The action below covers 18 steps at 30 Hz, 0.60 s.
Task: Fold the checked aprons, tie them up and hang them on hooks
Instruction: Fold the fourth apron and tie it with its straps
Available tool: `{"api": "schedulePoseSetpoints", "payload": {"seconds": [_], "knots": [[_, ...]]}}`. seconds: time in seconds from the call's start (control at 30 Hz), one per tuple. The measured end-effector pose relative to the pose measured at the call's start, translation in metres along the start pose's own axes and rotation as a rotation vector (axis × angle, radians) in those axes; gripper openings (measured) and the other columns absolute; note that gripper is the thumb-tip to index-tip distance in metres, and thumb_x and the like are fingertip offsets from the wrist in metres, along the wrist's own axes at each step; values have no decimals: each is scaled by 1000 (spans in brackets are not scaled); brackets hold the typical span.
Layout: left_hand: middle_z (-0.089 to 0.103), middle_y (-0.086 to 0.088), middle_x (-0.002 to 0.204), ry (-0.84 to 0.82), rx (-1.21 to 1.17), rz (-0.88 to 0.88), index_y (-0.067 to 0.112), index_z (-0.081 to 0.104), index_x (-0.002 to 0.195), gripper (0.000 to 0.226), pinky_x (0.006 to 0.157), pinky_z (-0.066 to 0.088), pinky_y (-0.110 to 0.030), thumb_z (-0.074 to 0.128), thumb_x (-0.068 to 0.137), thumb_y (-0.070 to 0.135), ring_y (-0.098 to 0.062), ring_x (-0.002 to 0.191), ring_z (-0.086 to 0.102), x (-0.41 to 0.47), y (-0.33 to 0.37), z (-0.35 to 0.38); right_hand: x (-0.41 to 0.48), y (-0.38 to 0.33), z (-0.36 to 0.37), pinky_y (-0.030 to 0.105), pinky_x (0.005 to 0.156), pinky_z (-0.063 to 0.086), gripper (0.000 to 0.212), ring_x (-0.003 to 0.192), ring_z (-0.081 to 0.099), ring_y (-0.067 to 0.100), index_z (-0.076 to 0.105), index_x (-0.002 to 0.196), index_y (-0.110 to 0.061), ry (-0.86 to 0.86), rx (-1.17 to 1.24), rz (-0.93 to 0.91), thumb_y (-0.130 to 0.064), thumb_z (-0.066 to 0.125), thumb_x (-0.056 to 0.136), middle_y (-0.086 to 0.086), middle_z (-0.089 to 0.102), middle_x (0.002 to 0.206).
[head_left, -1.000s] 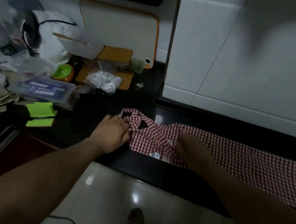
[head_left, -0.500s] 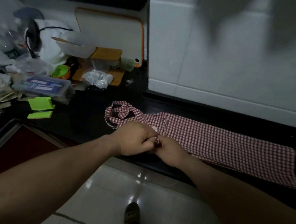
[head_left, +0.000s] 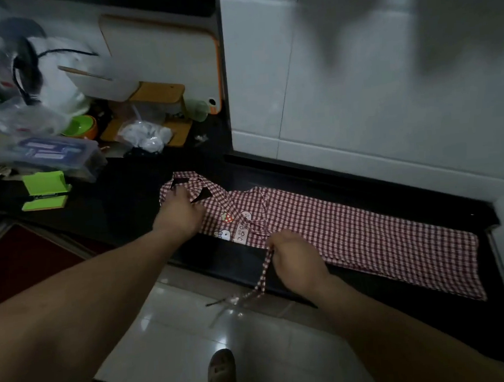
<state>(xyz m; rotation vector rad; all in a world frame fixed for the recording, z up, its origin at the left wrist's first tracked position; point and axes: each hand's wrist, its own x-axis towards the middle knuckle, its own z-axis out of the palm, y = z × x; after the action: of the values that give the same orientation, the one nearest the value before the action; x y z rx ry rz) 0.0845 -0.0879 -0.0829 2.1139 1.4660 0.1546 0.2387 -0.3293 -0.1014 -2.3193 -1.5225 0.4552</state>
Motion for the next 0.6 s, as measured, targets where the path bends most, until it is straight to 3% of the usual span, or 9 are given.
{"api": "schedulePoseSetpoints", "payload": {"seconds": [0.07,0.13,0.23,0.27,0.33,0.4,0.47,0.53,0.6], "knots": [[33,-25,154,23,-59,-207,5,32,151,74,113,40,-52,65,94,37,-48,137,42,0,-5,3,17,0,0,40,92,49,31,104,53,19,62,124,-19,102,-58,26,-14,51,96,-1,59,112],[30,-26,156,12,-177,-423,2,26,154,87,110,43,-51,71,89,40,-48,137,43,11,-15,8,36,-4,6,41,97,47,36,111,52,20,57,133,-21,71,-97,70,-21,52,97,-1,58,119],[48,-24,148,-45,-530,-617,1,34,151,103,94,58,-47,80,68,42,-43,122,58,28,-27,16,51,-13,13,44,109,40,49,125,49,21,44,148,-25,-74,-131,84,-33,51,100,-1,55,137],[54,-22,143,-56,-668,-647,1,39,149,98,82,61,-45,81,69,39,-40,116,63,31,-27,16,55,-17,16,45,111,38,51,128,48,21,40,152,-27,-104,-151,81,-34,49,102,-1,53,141],[64,-16,127,-104,-854,-673,0,49,139,64,62,56,-34,78,87,25,-32,97,66,40,-27,17,69,-24,23,46,115,33,53,135,44,21,33,156,-28,-131,-176,99,-34,44,104,-1,49,149],[68,-11,103,-188,-900,-655,3,59,126,37,57,51,-31,73,94,16,-25,81,65,50,-23,17,86,-30,30,47,121,28,55,143,38,21,27,159,-25,-141,-167,141,-36,39,107,0,42,158],[72,-10,97,-238,-916,-620,2,63,121,32,60,55,-32,75,93,15,-25,80,69,58,-23,20,99,-31,38,48,124,24,58,150,30,23,20,162,-22,-193,-159,135,-38,35,108,2,31,165],[75,-11,100,-234,-924,-535,3,67,120,30,71,62,-37,74,93,16,-28,87,74,61,-20,22,102,-32,46,49,124,19,59,155,20,24,15,163,-22,-267,-243,72,-39,31,109,2,17,171],[77,-9,100,-190,-904,-394,12,70,115,20,83,63,-43,68,96,19,-29,92,75,64,-13,26,102,-30,52,50,123,17,56,156,18,22,20,162,-24,-272,-245,57,-40,29,109,-1,15,171]]}}
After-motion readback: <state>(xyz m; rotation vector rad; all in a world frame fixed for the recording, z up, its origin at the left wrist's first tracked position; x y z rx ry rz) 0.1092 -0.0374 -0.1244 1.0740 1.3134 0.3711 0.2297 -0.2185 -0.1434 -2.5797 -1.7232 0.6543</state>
